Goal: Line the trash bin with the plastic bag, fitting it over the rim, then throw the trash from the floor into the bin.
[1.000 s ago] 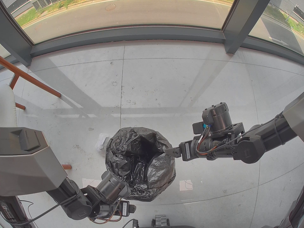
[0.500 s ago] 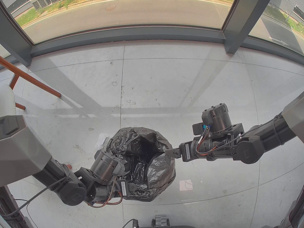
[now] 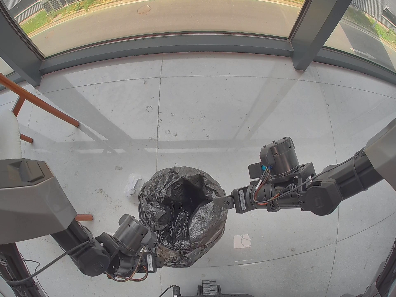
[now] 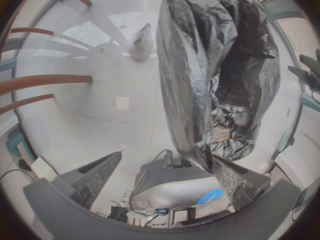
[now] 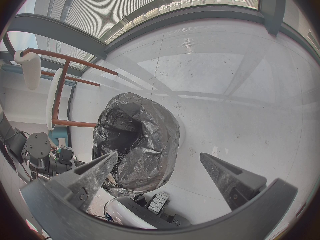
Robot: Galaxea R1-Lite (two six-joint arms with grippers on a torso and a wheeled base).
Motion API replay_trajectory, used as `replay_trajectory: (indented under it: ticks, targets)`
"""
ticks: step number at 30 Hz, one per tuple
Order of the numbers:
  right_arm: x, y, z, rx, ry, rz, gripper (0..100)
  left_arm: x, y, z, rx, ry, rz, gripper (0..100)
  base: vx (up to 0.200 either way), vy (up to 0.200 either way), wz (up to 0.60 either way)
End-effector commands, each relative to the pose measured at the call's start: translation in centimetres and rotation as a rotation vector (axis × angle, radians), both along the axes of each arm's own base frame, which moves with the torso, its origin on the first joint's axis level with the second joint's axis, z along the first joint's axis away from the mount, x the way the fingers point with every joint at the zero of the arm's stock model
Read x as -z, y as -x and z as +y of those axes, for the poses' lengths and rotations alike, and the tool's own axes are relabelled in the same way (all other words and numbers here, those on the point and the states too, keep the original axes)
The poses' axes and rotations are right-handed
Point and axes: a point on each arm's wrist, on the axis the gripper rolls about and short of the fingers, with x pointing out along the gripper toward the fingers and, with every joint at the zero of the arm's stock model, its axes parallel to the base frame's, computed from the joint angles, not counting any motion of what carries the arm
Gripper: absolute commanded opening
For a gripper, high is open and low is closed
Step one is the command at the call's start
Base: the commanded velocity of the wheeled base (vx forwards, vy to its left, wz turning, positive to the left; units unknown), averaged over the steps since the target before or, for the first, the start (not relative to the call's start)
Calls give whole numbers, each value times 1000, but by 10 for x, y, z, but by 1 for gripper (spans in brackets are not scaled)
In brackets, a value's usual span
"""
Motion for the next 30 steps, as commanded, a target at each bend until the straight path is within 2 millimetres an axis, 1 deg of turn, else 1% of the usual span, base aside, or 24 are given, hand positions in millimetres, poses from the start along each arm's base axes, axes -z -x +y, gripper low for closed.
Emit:
replay_trajectory:
  ticks: [1, 4, 7, 9, 10, 11, 12, 13, 14, 16, 19, 21, 22, 23, 25, 26, 27, 28, 29, 30]
  targets:
    - [2, 0, 1, -2, 4, 5, 100, 5, 5, 4, -6, -24, 22, 100, 0, 0, 0]
    - [2, 0, 1, -1, 3, 6, 100, 5, 5, 4, -12, -21, 19, 100, 0, 0, 0]
    - [1, -1, -1, 2, 1, 4, 100, -1, 0, 1, -10, 32, -40, 100, 0, 0, 0]
    - [1, -2, -3, 8, 1, 4, 100, -11, -2, 0, -19, 74, -99, 100, 0, 0, 0]
    - [1, -2, -3, 10, 0, 2, 100, -19, -2, 7, -53, 95, -128, 100, 0, 0, 0]
    - [0, -2, -4, 10, -1, 1, 100, -22, -2, 11, -69, 102, -136, 100, 0, 0, 0]
    - [0, -3, -5, 15, 1, 0, 100, -27, 2, 20, -111, 121, -145, 100, 0, 0, 0]
    - [-1, -3, -5, 15, 0, -1, 100, -29, 3, 23, -123, 126, -147, 100, 0, 0, 0]
    - [0, -2, -6, 18, 3, 2, 100, -35, 9, 35, -170, 141, -161, 100, 0, 0, 0]
    - [0, -2, -8, 28, 2, 7, 100, -45, 12, 49, -213, 152, -196, 100, 0, 0, 0]
    - [0, -1, -9, 47, -4, 11, 100, -63, 8, 67, -267, 187, -275, 100, 0, 0, 0]
    - [0, -1, -9, 51, -6, 12, 100, -73, 4, 75, -271, 226, -307, 100, 0, 0, 0]
    - [0, -1, -8, 49, -5, 13, 100, -74, 4, 76, -271, 231, -308, 100, 0, 0, 0]
    - [1, -1, -8, 52, -5, 15, 100, -75, 3, 88, -270, 272, -294, 100, 0, 0, 0]
    - [1, -1, -8, 50, -4, 16, 100, -74, 1, 100, -264, 286, -282, 100, 0, 0, 0]
    - [1, -1, -8, 50, -5, 15, 100, -73, 0, 112, -256, 269, -282, 100, 0, 0, 0]
    - [1, -1, -8, 50, -5, 15, 100, -72, -1, 114, -252, 265, -282, 100, 0, 0, 0]
    - [0, -2, -8, 53, -7, 11, 100, -71, -3, 128, -239, 236, -290, 100, 0, 0, 0]
    - [-1, -3, -8, 55, -8, 7, 100, -72, -3, 136, -210, 216, -300, 100, 0, 0, 0]
    - [-1, -3, -8, 55, -8, 7, 100, -72, -3, 136, -210, 216, -300, 100, 0, 0, 0]
